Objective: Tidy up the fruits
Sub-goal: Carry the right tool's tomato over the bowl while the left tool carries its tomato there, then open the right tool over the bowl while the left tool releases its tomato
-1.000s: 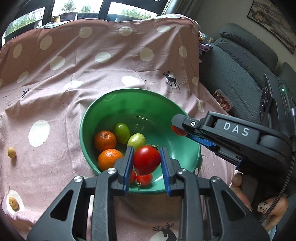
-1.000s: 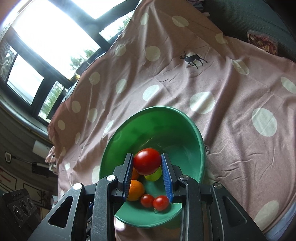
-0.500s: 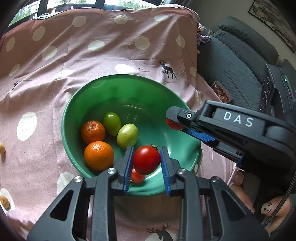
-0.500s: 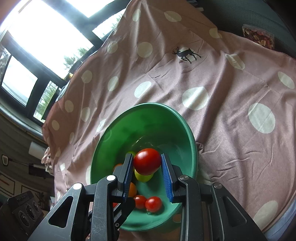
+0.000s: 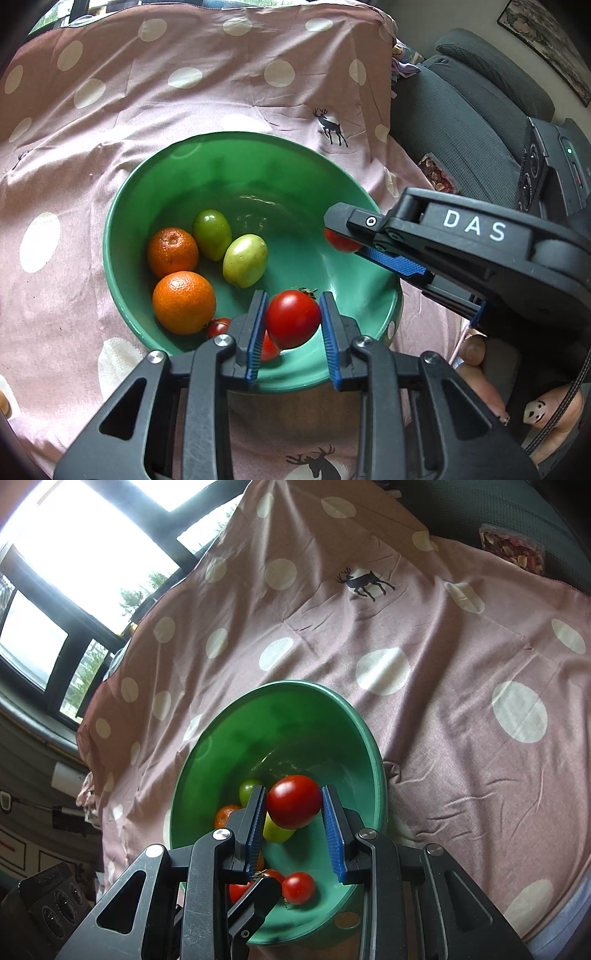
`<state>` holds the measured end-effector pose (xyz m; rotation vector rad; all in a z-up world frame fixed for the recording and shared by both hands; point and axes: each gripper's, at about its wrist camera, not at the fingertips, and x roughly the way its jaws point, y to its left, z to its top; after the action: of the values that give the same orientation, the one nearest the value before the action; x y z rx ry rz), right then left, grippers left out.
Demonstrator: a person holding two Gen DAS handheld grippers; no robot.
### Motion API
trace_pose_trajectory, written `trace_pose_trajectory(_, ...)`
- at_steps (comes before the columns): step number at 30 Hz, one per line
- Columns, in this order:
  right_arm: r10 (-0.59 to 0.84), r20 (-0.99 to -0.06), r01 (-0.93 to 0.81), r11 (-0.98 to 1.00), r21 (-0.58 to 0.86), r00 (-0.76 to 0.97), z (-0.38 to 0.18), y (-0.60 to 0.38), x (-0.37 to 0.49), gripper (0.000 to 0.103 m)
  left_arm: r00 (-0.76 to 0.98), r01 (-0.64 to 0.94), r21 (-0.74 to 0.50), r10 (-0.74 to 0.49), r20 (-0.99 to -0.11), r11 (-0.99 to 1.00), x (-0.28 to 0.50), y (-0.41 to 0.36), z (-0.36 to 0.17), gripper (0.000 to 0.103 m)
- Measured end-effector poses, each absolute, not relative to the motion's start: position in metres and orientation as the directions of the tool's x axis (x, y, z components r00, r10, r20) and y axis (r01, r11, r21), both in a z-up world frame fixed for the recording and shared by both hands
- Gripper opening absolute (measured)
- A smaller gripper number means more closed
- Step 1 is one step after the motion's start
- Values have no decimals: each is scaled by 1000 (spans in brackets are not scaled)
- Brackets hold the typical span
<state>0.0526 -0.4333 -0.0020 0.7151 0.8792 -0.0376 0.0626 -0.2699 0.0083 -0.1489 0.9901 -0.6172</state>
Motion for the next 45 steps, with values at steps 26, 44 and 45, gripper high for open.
trace_pose_trajectory(26, 249, -727, 316, 778, 543, 639, -5, -430, 55, 32, 397, 407, -383, -539, -743, 829, 65, -272, 7, 28)
trace_pose_trajectory(44, 236, -737, 314, 792, 524, 634, -7, -427, 57, 32, 405, 391, -382, -529, -746, 837, 66, -271, 7, 28)
trace_pose_trajectory(45, 237, -736, 314, 791, 525, 634, -7, -427, 57, 32, 405, 391, -380, -528, -747, 838, 66, -271, 7, 28)
